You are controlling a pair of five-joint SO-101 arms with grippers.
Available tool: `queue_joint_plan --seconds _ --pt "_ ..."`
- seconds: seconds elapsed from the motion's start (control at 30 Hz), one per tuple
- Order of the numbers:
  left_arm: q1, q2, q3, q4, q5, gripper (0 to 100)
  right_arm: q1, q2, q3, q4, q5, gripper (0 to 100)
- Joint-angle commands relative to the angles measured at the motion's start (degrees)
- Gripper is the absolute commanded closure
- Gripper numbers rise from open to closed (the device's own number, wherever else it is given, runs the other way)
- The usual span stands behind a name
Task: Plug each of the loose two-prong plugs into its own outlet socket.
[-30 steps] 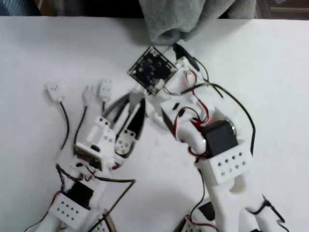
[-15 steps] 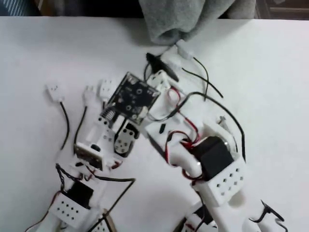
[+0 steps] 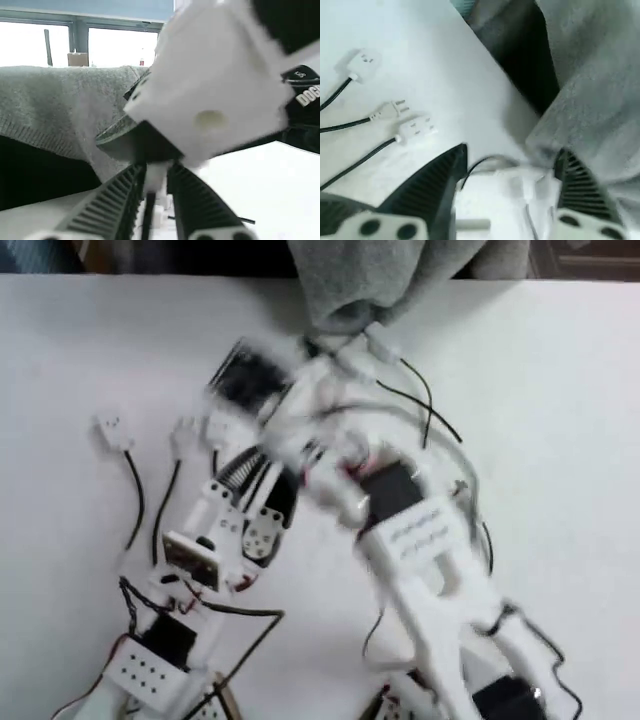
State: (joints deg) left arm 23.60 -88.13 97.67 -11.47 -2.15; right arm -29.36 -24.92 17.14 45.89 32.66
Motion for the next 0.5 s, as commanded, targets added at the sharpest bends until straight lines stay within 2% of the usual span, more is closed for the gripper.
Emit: queue_joint_plan --seconds 0.0,0.17,0.47 --pt "-0.7 -1.3 -0.3 -1.4 0.1 98 8.6 -0.7 0.4 -0.5 0.7 72.3" --pt "-0.7 -1.3 -0.3 -1.4 0.1 98 10.5 -3.0 0.6 0.0 3.1 72.3" --pt "-0.7 -1.3 -0.3 -1.3 0.1 98 10.3 -11.0 0.5 1.2 2.9 72.3"
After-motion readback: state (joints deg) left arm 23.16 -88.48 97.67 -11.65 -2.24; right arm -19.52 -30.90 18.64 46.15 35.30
